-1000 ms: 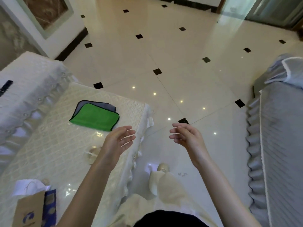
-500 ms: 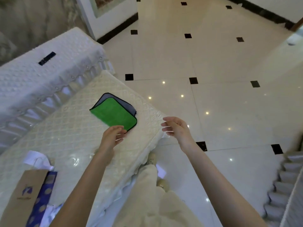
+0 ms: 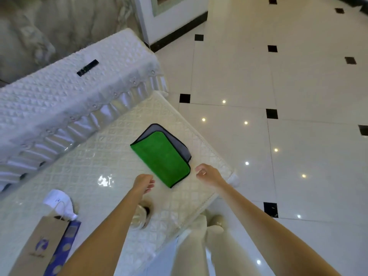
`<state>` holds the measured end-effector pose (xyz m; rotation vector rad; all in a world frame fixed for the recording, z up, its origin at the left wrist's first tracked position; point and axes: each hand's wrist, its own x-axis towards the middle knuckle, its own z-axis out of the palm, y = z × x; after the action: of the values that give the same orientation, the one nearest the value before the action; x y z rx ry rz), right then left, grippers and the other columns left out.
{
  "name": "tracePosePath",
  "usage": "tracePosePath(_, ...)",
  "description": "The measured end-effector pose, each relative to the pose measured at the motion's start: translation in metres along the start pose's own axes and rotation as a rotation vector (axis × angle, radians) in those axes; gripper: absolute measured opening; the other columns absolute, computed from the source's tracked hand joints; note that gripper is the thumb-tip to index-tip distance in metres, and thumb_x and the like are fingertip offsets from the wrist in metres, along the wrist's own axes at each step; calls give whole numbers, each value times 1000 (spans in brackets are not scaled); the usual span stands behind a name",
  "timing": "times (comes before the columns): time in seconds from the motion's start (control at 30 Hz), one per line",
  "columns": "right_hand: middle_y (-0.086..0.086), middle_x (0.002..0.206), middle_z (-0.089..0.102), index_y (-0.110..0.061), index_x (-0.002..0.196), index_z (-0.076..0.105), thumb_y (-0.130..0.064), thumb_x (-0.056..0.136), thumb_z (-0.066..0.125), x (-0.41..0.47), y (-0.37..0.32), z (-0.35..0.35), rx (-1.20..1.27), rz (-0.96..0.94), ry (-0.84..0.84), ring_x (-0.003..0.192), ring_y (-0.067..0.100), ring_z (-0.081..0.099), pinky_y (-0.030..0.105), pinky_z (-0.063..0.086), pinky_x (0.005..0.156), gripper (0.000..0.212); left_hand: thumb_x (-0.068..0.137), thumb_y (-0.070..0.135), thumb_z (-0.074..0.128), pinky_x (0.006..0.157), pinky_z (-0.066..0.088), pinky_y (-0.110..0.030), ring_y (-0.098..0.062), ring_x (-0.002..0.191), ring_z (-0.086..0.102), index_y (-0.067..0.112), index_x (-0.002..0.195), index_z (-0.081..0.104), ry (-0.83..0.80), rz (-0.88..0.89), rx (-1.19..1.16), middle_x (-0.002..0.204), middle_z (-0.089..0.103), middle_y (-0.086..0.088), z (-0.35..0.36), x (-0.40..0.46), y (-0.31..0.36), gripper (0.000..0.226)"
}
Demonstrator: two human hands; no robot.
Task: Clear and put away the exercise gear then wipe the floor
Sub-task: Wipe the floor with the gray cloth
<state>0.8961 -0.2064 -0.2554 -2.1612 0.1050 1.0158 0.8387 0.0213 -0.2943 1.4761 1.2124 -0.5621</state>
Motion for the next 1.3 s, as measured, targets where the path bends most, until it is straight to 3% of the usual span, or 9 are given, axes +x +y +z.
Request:
tracePosePath(0.13, 10, 123, 57, -7, 124, 53, -9, 90, 47, 57, 3, 2, -117, -12, -28, 109, 25, 54, 32, 44, 88, 34, 93, 12, 49, 62, 41, -25, -15, 69, 53, 11, 84, 52, 15, 38, 96, 79, 57, -5, 2, 41, -1, 10)
tracePosePath(0.33, 9, 129, 54, -12, 133, 46, -8, 89, 50, 149, 28, 28, -116, -16, -24, 117, 25, 52, 27, 41, 88, 43, 89, 10, 55, 79, 44, -33, -22, 88, 56, 7, 108, 56, 25, 136, 109, 95, 60, -11, 37, 109, -3, 20)
tracePosePath(0.53, 10, 139, 47, -10, 140, 36, -21, 91, 56, 211, 70, 74, -326, -115, -56, 125, 26, 46, 31, 37, 98, 53, 87, 11, 60, 91, 48, -39, -25, 99, 59, 17, 105, 56, 17, 217, 43, 105, 61, -8, 85, 163, -18, 20)
tracePosePath(0.77, 10, 130, 53, -9, 133, 41, -31, 86, 63, 234, 102, 115, -305, 43, 60, 118, 28, 52, 36, 45, 91, 56, 89, 12, 58, 88, 44, -28, -17, 100, 57, 13, 116, 54, -44, 273, 182, 109, 60, -3, 106, 187, -27, 27)
tracePosePath(0.87, 8, 113, 64, -12, 115, 57, -30, 83, 63, 240, 103, 120, -228, 90, 128, 108, 28, 59, 34, 47, 83, 38, 90, 15, 58, 94, 42, -27, -18, 108, 54, 8, 126, 50, -102, 302, 330, 124, 56, -7, 110, 192, -27, 37)
tracePosePath(1.0, 8, 98, 65, -11, 105, 67, -21, 85, 59, 229, 84, 117, -220, -149, 203, 93, 25, 60, 31, 44, 74, 23, 93, 32, 53, 102, 32, -29, -22, 130, 41, 8, 140, 38, -23, 257, 277, 143, 42, -9, 116, 187, -7, 55)
tracePosePath(1.1, 9, 92, 61, -7, 110, 67, -12, 86, 59, 197, 58, 113, -124, -383, 258, 83, 22, 59, 24, 40, 69, 26, 91, 45, 53, 102, 35, -34, -29, 128, 43, 3, 136, 42, 130, 304, 381, 140, 46, -14, 114, 174, 14, 63)
tracePosePath(1.2, 8, 87, 58, -4, 110, 67, -8, 85, 59, 163, 33, 104, -28, -528, 274, 74, 18, 56, 21, 42, 66, 27, 87, 47, 56, 90, 43, -36, -32, 111, 56, 3, 116, 59, 221, 339, 420, 119, 62, -15, 104, 158, 41, 53)
tracePosePath(1.3, 7, 83, 56, -4, 108, 69, -7, 82, 58, 136, 15, 90, 8, -602, 309, 69, 17, 55, 16, 39, 64, 28, 86, 24, 61, 82, 45, -34, -33, 106, 59, 4, 96, 66, 257, 316, 443, 110, 66, -17, 94, 137, 68, 23)
